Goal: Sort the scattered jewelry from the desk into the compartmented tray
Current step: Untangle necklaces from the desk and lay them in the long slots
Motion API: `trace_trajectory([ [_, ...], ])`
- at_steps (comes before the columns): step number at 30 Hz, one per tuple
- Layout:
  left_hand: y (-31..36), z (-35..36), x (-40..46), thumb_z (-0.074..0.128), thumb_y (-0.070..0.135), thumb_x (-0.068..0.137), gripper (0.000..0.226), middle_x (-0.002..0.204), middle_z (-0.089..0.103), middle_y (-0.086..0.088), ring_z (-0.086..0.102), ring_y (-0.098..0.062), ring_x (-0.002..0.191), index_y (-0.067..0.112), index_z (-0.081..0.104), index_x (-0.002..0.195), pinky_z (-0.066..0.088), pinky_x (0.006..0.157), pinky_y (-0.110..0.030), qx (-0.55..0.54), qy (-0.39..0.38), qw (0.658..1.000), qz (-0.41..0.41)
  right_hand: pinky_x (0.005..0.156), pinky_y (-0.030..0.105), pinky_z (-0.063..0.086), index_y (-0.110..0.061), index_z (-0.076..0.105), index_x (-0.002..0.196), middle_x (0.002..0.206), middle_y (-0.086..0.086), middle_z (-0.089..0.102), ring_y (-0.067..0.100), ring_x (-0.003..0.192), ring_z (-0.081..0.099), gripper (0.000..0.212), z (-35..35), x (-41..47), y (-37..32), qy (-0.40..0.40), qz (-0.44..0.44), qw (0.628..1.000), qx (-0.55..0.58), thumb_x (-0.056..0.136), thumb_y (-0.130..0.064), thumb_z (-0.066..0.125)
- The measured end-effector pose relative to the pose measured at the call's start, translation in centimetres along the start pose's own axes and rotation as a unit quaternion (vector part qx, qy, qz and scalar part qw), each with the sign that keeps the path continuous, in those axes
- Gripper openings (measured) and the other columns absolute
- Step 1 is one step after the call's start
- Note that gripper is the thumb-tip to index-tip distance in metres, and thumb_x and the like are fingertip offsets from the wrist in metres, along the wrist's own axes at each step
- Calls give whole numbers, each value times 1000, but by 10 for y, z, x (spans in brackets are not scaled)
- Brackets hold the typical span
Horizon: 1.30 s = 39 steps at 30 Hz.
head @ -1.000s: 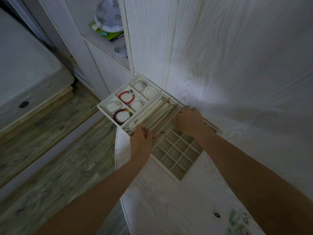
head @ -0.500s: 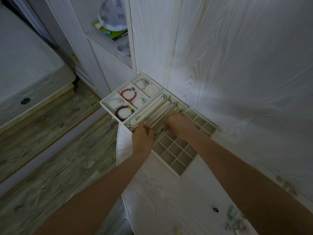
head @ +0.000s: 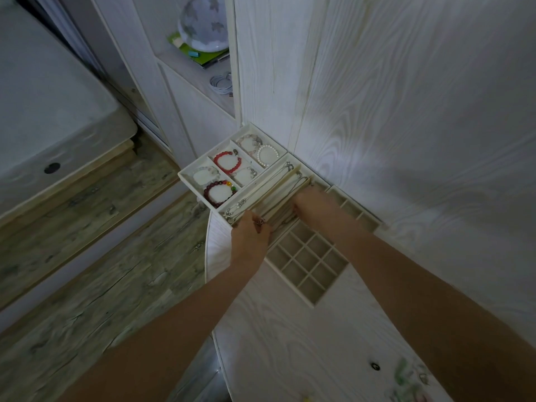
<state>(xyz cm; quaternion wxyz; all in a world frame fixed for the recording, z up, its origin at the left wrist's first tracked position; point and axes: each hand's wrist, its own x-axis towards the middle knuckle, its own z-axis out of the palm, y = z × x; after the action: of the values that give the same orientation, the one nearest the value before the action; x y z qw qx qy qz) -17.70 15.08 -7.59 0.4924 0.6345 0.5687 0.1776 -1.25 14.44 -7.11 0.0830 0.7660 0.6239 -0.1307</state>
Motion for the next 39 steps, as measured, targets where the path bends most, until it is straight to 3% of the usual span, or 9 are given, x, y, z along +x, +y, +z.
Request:
trace_trajectory([
  [6,1,-2,-4,57,11,90,8,86,63,-7,58,-18,77,5,56,95,42,62,-20,42,9,999,19,95,38,41,-10,67,106,110,7,63,23,108,54,27,17,-10,8,44,37,998,-5,90,-4,46],
  [10,3,-2,-7,55,6,89,5,86,62,-9,58,-22,79,3,57,92,46,69,-30,55,20,997,48,103,38,34,-10,68,101,107,7,65,23,108,54,27,18,-11,11,68,42,997,-4,90,-7,43],
  [20,-2,-9,-11,50,1,89,8,63,53,-6,47,-18,56,8,49,87,43,51,-36,88,-11,994,70,102,38,33,-10,68,92,97,6,66,23,100,57,25,14,-14,9,59,43,997,-13,87,-6,44],
  [26,-2,-10,-12,56,10,86,4,74,61,-11,58,-25,70,8,52,84,51,62,-42,89,-7,996,21,103,37,32,-10,65,83,90,6,67,22,97,58,22,10,-17,1,61,58,996,-24,86,-2,46],
  [31,-2,-11,-15,48,1,88,14,75,64,-15,57,-23,63,8,54,98,51,60,-40,77,-28,996,44,105,38,32,-15,55,73,76,5,56,22,94,59,22,5,-22,-2,50,55,997,-22,87,-1,45],
  [35,-2,-12,-13,49,2,87,11,74,67,-13,65,-27,70,6,60,87,55,65,-43,95,-37,993,52,107,37,30,-9,65,90,96,9,67,23,102,57,22,3,-23,-4,38,56,997,-27,86,1,45],
  [39,2,-16,-13,48,12,91,9,85,66,-12,64,-27,78,10,57,91,55,69,-42,148,-34,988,25,107,36,29,-13,59,80,92,7,67,22,98,59,20,1,-23,-7,36,59,997,-31,86,1,46],
])
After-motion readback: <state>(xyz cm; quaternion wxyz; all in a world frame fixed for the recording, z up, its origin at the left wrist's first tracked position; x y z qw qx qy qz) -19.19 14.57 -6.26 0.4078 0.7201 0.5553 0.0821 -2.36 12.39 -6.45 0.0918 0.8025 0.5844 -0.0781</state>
